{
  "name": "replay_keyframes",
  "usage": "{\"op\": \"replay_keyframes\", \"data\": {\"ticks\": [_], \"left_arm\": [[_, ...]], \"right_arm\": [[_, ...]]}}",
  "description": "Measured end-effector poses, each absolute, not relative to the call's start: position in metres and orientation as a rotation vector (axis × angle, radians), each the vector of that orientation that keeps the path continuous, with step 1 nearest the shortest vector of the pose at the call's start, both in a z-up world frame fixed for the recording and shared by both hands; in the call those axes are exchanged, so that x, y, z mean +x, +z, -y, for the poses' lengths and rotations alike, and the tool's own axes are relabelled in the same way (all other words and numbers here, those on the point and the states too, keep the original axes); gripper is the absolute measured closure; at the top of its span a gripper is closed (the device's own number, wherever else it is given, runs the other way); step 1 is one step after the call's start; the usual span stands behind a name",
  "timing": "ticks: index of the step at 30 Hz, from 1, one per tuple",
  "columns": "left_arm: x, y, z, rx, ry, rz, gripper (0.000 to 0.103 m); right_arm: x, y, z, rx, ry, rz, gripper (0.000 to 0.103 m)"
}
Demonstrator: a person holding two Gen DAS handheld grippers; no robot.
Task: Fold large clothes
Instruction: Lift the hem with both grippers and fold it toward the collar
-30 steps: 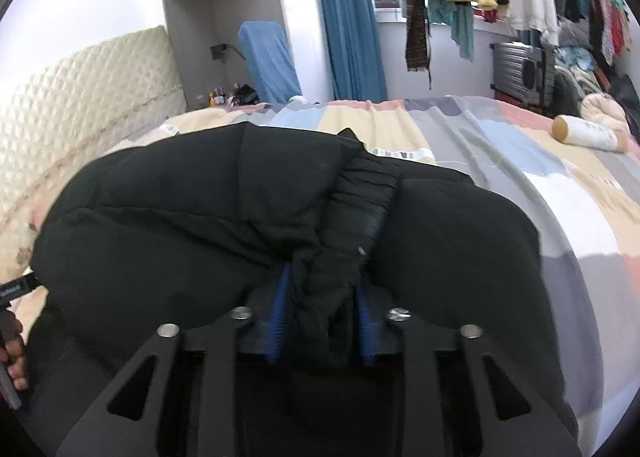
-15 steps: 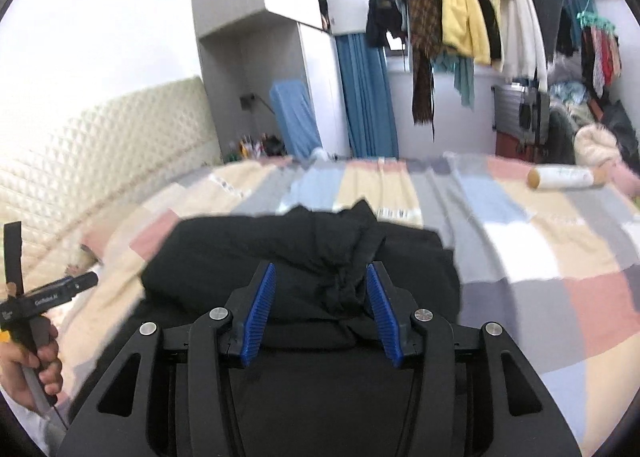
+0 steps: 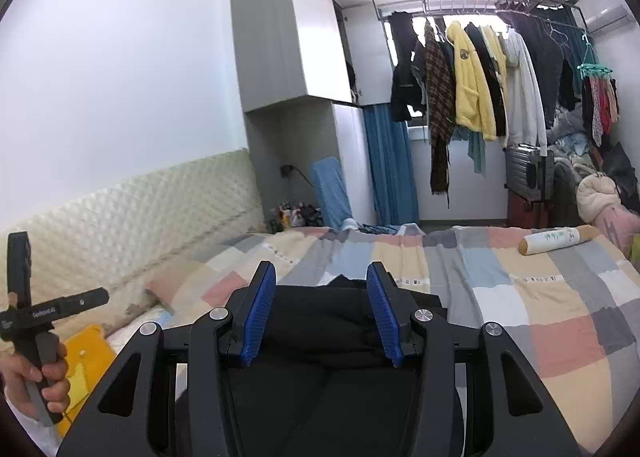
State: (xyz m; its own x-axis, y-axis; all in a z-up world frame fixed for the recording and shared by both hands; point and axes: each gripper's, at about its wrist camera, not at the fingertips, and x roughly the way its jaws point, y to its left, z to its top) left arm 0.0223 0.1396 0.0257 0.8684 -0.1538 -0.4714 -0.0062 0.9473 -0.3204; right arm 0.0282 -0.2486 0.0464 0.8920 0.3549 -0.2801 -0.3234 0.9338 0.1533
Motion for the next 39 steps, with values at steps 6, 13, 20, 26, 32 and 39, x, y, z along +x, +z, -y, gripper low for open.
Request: {"op": "replay_keyframes", "data": {"ticks": [6,13,20,26,32,39], "left_arm": [[-0.009,0.018,-0.134,-0.282,-0.129,-0.584,0.000],[-0.028,-0.037,-0.137,-0.283,-0.154,-0.720,0.000],[-0.011,-0.111,-0.155,-0.288,-0.091,-0.887,0.000],[0.008,-0.156,-0.172,-0.296,-0.064,-1.006,0.001],[0.028,-0.194,-0.185,-0.313,-0.053,-1.112,0.001],[0.045,-0.224,-0.201,-0.366,-0.083,-1.208,0.001]], "right_arm": [[-0.004,0.042,0.266,0.143,0.364,-0.398,0.058],[-0.021,-0.008,0.300,0.210,0.366,-0.564,0.058],[-0.033,-0.068,0.330,0.214,0.321,-0.713,0.057],[-0.021,-0.114,0.358,0.261,0.296,-0.854,0.057],[-0.006,-0.152,0.379,0.318,0.289,-0.976,0.057],[0.013,-0.189,0.391,0.387,0.304,-1.120,0.056]]}}
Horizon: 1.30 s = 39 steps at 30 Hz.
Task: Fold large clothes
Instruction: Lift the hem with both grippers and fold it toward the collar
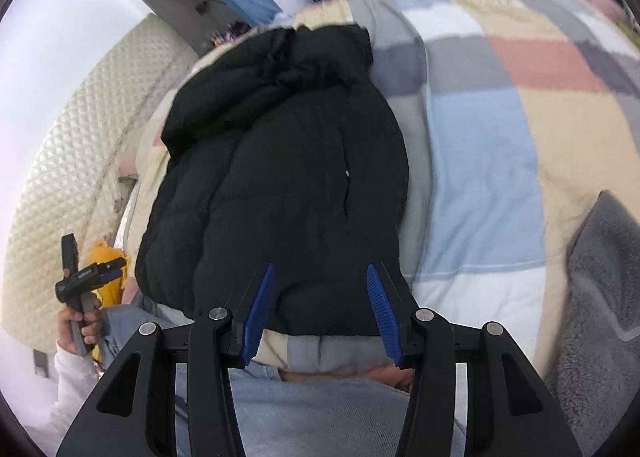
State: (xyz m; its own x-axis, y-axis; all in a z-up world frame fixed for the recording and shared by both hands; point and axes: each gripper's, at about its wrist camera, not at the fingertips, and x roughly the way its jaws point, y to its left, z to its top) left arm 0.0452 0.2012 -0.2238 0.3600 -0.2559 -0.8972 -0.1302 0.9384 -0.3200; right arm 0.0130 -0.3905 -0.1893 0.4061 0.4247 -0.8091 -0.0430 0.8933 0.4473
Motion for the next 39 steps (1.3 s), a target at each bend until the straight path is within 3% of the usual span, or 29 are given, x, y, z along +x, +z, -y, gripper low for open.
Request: {"op": "replay_keyframes", "data": {"ticks": [3,8,11,29,35,36,38,39], "left_arm": [[0.053,-0.234,-0.213,-0.439,-0.122,-1.245,0.001],[0.062,-0.254,-0.228,-0.537,-0.116,-1.334,0.002],[0.067,-0.264,-0.236,-0.566,-0.076,-1.370,0.005],[0.093,-0.294,-0.215,-0.476,-0.110,-1.448,0.014],[0.086,-0.281,-0.216,-0.535,-0.215,-1.365,0.027],[0.083,-0.279,-0.219,-0.554,-0.225,-1.352,0.030],[0.077,-0.277,-0.227,-0.589,-0.228,-1.339,0.037],[0.077,-0.275,-0.232,-0.595,-0.229,-1.335,0.042]], "right_arm": [[0.022,-0.200,0.394,0.404,0.294,-1.172,0.047],[0.037,-0.218,0.400,0.458,0.287,-1.271,0.044],[0.046,-0.232,0.407,0.509,0.259,-1.323,0.037],[0.089,-0.299,0.406,0.646,0.253,-1.605,0.036],[0.097,-0.293,0.370,0.537,0.428,-1.591,0.036],[0.097,-0.290,0.362,0.497,0.447,-1.580,0.038],[0.096,-0.283,0.356,0.444,0.461,-1.559,0.056],[0.094,-0.279,0.354,0.416,0.459,-1.543,0.078]]}}
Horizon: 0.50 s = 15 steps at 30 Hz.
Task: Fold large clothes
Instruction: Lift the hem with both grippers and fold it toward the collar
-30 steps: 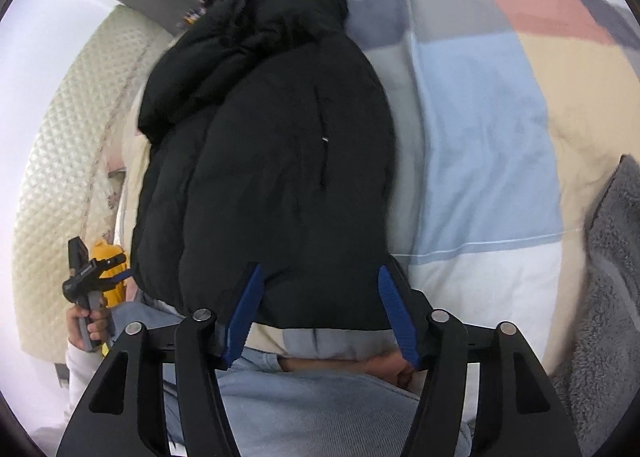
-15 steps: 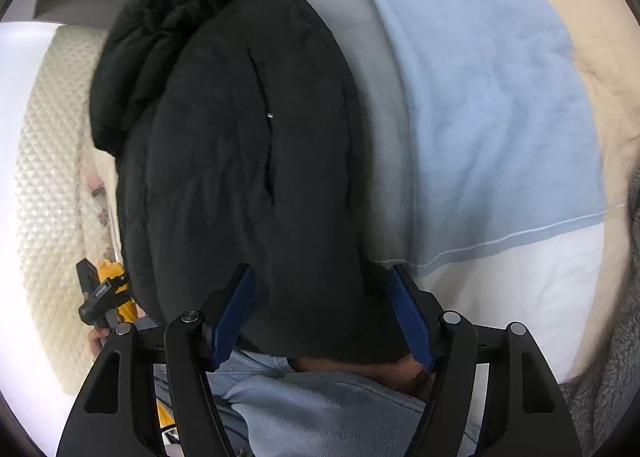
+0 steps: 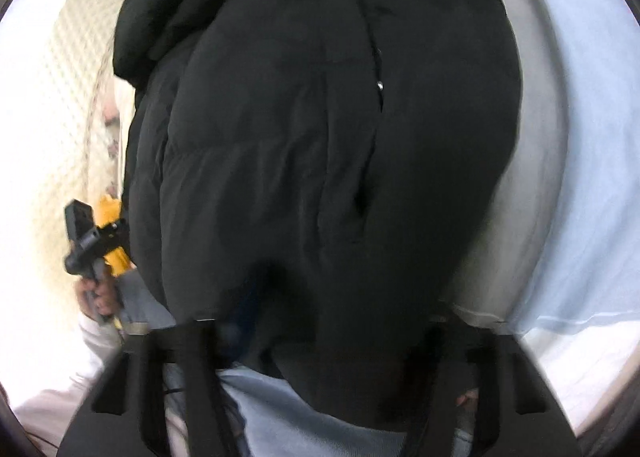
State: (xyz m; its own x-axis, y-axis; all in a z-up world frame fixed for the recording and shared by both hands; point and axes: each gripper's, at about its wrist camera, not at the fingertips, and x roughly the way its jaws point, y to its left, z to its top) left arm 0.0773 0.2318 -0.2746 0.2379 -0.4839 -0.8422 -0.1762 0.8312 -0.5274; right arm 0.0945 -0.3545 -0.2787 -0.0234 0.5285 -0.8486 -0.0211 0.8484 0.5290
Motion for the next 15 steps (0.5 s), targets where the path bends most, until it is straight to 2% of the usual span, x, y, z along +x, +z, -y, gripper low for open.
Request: {"op": "replay_keyframes", "data": {"ticks": [1,2,4,5,6,7,10,15], "left_arm": [[0.076,-0.272,-0.234,-0.588,-0.226,-1.330,0.046],[0.074,-0.269,-0.231,-0.577,-0.221,-1.326,0.049],[0.065,-0.266,-0.230,-0.525,-0.209,-1.332,0.064],[0.065,-0.264,-0.228,-0.509,-0.202,-1.334,0.068],[0.062,-0.262,-0.228,-0.498,-0.207,-1.335,0.082],[0.062,-0.258,-0.226,-0.520,-0.234,-1.327,0.091],[0.056,-0.230,-0.226,-0.572,-0.272,-1.257,0.098],[0.053,-0.163,-0.222,-0.598,-0.375,-1.130,0.100]], "right_arm": [[0.092,-0.274,0.354,0.401,0.459,-1.523,0.089],[0.090,-0.270,0.355,0.399,0.463,-1.506,0.091],[0.083,-0.253,0.353,0.361,0.492,-1.445,0.095],[0.086,-0.248,0.348,0.349,0.496,-1.429,0.095],[0.083,-0.238,0.349,0.345,0.502,-1.398,0.096],[0.083,-0.230,0.348,0.350,0.510,-1.373,0.097],[0.083,-0.200,0.351,0.343,0.541,-1.271,0.098],[0.089,-0.143,0.351,0.328,0.563,-1.099,0.099]]}}
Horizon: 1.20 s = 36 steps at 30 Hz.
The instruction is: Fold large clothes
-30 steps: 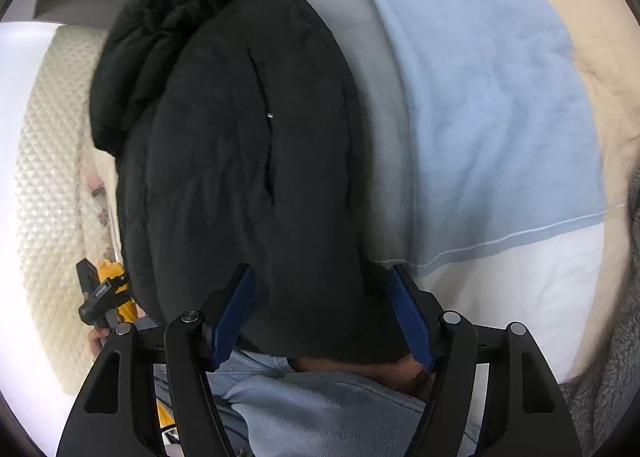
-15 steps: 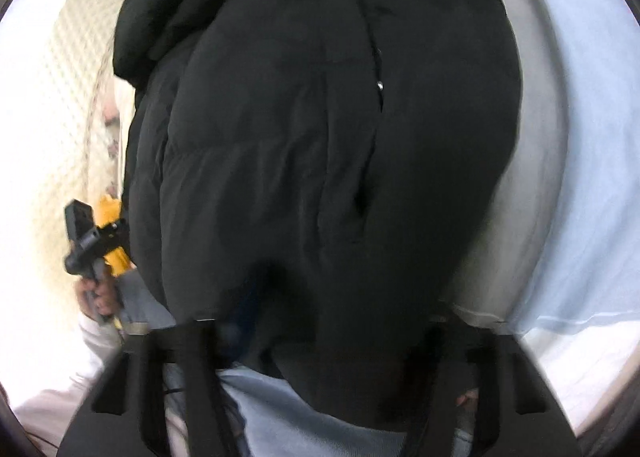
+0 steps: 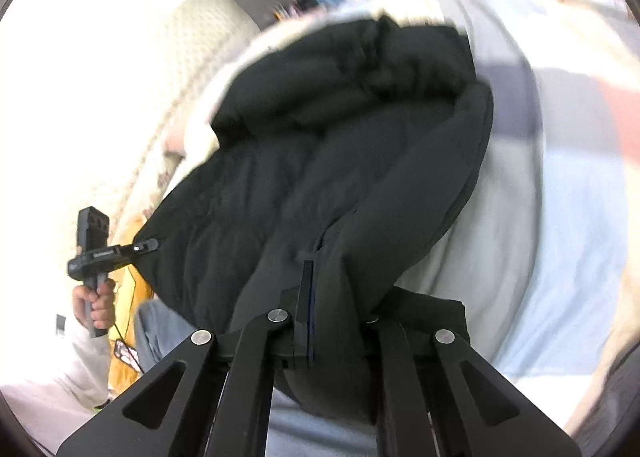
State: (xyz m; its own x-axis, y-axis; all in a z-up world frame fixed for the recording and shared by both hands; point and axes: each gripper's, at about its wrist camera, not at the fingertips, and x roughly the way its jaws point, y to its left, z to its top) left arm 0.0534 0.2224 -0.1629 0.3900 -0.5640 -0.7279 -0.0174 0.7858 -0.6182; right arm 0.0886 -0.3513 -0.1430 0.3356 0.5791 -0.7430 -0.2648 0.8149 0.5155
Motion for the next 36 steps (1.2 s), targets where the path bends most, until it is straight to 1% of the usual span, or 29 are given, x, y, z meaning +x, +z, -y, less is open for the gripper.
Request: {"op": "replay_keyframes", "data": {"ticks": [3,6,10,13,20,25,29,36], "left_arm": [[0.047,-0.129,-0.223,-0.601,-0.404,-1.071,0.100],[0.031,-0.103,-0.237,-0.631,-0.425,-1.039,0.100],[0.001,-0.075,-0.254,-0.659,-0.438,-0.990,0.100],[-0.022,-0.066,-0.252,-0.667,-0.438,-0.968,0.100],[-0.077,-0.064,-0.227,-0.702,-0.436,-1.007,0.100],[-0.108,-0.064,-0.229,-0.740,-0.429,-1.039,0.100],[-0.096,-0.060,-0.228,-0.732,-0.432,-1.052,0.100],[-0.049,-0.038,-0.232,-0.700,-0.410,-1.043,0.099]], "right_arm": [[0.082,-0.106,0.356,0.348,0.558,-1.013,0.100],[0.069,-0.081,0.357,0.353,0.551,-0.949,0.100],[0.039,-0.049,0.369,0.378,0.556,-0.870,0.100],[0.006,-0.034,0.374,0.386,0.569,-0.827,0.100],[-0.070,-0.035,0.384,0.449,0.581,-0.807,0.100],[-0.110,-0.034,0.396,0.487,0.568,-0.784,0.100],[-0.108,-0.034,0.399,0.504,0.560,-0.770,0.100],[-0.061,-0.033,0.414,0.597,0.516,-0.713,0.100]]}}
